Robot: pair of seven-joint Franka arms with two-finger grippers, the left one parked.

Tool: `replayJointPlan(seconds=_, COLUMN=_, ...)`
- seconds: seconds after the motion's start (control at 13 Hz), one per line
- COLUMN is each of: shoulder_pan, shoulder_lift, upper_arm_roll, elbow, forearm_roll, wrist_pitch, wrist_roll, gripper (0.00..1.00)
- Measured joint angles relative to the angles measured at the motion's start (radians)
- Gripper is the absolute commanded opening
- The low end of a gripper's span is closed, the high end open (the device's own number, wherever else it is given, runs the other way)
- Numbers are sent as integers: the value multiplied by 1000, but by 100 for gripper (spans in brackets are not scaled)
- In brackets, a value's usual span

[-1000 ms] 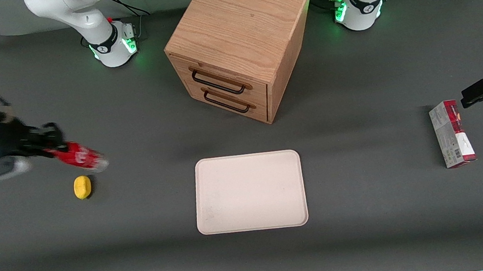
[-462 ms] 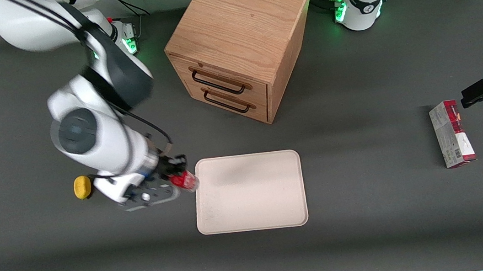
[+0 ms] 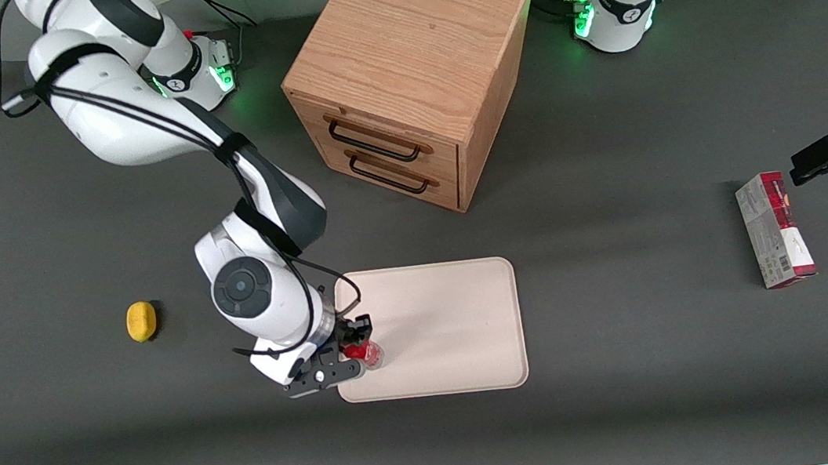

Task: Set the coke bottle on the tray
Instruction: 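Carry the bottle over the cream tray and stand it upright, then open the right gripper and raise it away from the bottle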

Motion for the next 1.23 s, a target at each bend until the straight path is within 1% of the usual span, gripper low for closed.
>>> replayJointPlan(seconds=0.08, shoulder_pan=0, shoulder_lift=4, upper_arm_roll=1, elbow=11, forearm_roll=-7, wrist_pitch=6, wrist_roll=0, gripper=100)
replayJointPlan(seconds=0.46, shoulder_pan=-1, shoulder_lift=1, upper_arm_roll=4, elbow=31, forearm_roll=-15, wrist_pitch=5, wrist_roll=1, gripper=100)
replayJointPlan(seconds=0.62, shoulder_pan=-3, shoulder_lift=-29, upper_arm_roll=8, elbow=43, forearm_roll=-14, wrist_pitch=-5, wrist_roll=1, gripper=100)
replayJointPlan(seconds=0.69, shoulder_pan=-6, shoulder_lift=-62, upper_arm_roll=9, elbow=40, forearm_roll=2, wrist_pitch=-32, wrist_roll=2, gripper=100)
replayJointPlan(seconds=0.77, shoulder_pan=-11, shoulder_lift=-104, upper_arm_roll=4, elbow=30, forearm_roll=44, wrist_pitch=-59, wrist_roll=2, gripper=100)
replayJointPlan(seconds=0.85, shoulder_pan=-14, shoulder_lift=-163, upper_arm_roll=-18, elbow=4, forearm_roll=98, wrist_pitch=-89, wrist_roll=1, gripper=100)
replayJointPlan(seconds=0.92, shoulder_pan=-15, shoulder_lift=-238, upper_arm_roll=-64, elbow=-45, forearm_roll=161, wrist_pitch=-114, wrist_roll=-14, gripper=100)
replayJointPlan(seconds=1.08, shoulder_pan=-20, shoulder_lift=-422, upper_arm_roll=-187, elbow=-211, forearm_roll=283, wrist_pitch=-143, wrist_roll=-118, gripper=100)
replayJointPlan(seconds=1.15, shoulder_pan=-24, shoulder_lift=-521, upper_arm_roll=-256, elbow=-314, forearm_roll=333, wrist_pitch=-157, wrist_roll=-181, gripper=100)
replayJointPlan(seconds=1.23, shoulder_pan=-33, shoulder_lift=-617, upper_arm_roll=-312, elbow=-417, forearm_roll=362, wrist_pitch=-177, wrist_roll=-227, gripper=100)
